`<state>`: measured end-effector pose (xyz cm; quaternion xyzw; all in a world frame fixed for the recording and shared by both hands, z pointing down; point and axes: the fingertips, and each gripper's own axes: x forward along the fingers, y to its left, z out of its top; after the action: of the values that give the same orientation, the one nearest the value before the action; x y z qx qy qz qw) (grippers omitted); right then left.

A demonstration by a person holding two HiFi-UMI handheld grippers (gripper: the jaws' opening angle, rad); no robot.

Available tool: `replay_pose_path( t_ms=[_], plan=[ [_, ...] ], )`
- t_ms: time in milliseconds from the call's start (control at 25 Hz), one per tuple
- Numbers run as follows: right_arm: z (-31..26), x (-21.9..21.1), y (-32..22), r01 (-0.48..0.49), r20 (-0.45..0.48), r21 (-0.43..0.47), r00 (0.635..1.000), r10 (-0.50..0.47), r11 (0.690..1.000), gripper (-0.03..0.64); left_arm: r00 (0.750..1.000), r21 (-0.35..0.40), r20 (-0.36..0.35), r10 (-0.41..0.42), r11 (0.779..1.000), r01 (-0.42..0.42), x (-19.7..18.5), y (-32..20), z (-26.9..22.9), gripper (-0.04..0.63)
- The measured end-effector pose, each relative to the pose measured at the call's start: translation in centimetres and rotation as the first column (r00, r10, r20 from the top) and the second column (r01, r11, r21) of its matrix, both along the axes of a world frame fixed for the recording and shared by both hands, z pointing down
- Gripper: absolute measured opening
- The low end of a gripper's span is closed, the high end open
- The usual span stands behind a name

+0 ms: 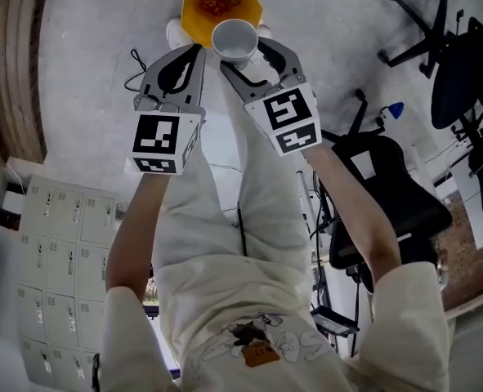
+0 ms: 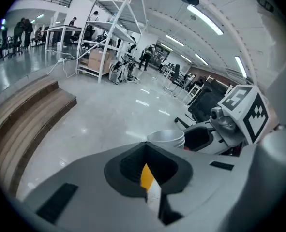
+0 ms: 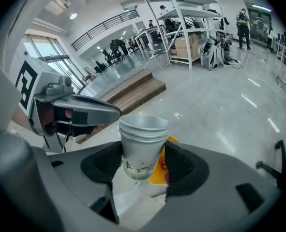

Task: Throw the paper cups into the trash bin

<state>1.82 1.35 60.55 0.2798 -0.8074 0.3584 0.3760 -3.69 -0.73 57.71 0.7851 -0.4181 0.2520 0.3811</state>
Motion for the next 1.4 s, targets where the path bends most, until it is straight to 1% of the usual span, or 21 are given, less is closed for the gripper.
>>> replay_pose_path(
  t_ms=[120, 400, 560, 680, 800, 920, 1040, 1160, 1280, 1400],
  plan=[
    [2.4, 0.0, 0.1, -0.004, 0.0, -0.004, 1.0, 0.004, 1.0, 0.282, 0.999, -0.005, 0.032, -0.006, 1.0, 0.007, 0.0, 0.0, 2.7, 0.006],
    [9.4, 0.4, 0.2, -0.024, -0.03, -0.019, 0.999, 0.023, 1.0, 0.282, 0.999, -0.016, 0.048, -0.014, 1.0, 0.015, 0.7, 0.3, 9.4, 0.005],
    [13.3, 0.9, 0.5, -0.027, -0.048, -0.026, 0.999, 0.026, 0.999, 0.282, 0.997, -0.032, 0.076, -0.025, 0.999, 0.028, 0.7, 0.5, 13.6, 0.006],
    [16.0, 1.5, 0.9, -0.035, -0.065, -0.034, 0.997, 0.033, 0.999, 0.282, 0.994, -0.053, 0.095, -0.05, 0.997, 0.055, 0.6, 0.5, 16.3, 0.005],
    [18.6, 2.0, 0.9, -0.045, -0.086, -0.04, 0.995, 0.042, 0.998, 0.282, 0.991, -0.056, 0.11, -0.072, 0.995, 0.079, 0.5, 0.3, 18.7, 0.006],
    [20.9, 2.2, 0.9, -0.067, -0.101, -0.047, 0.993, 0.062, 0.997, 0.282, 0.99, -0.067, 0.132, -0.057, 0.996, 0.066, 0.4, 0.4, 21.1, 0.005],
    [23.2, 2.4, 1.1, -0.078, -0.114, -0.057, 0.991, 0.071, 0.995, 0.282, 0.988, -0.093, 0.151, -0.035, 0.994, 0.05, 0.6, 0.9, 23.7, 0.005],
    [25.3, 2.4, 1.2, -0.095, -0.124, -0.072, 0.989, 0.086, 0.993, 0.282, 0.99, -0.143, 0.143, -0.023, 0.989, 0.043, 0.9, 1.4, 26.6, 0.005],
    [27.1, 2.3, 1.5, -0.122, -0.135, -0.098, 0.985, 0.109, 0.988, 0.282, 0.987, -0.182, 0.159, 0.027, 0.983, 0.002, 1.3, 2.0, 28.8, 0.006],
    [28.3, 2.4, 1.7, -0.167, -0.133, -0.133, 0.98, 0.149, 0.977, 0.285, 0.991, -0.23, 0.132, 0.037, 0.973, -0.005, 1.5, 2.3, 30.3, 0.006]
  ],
)
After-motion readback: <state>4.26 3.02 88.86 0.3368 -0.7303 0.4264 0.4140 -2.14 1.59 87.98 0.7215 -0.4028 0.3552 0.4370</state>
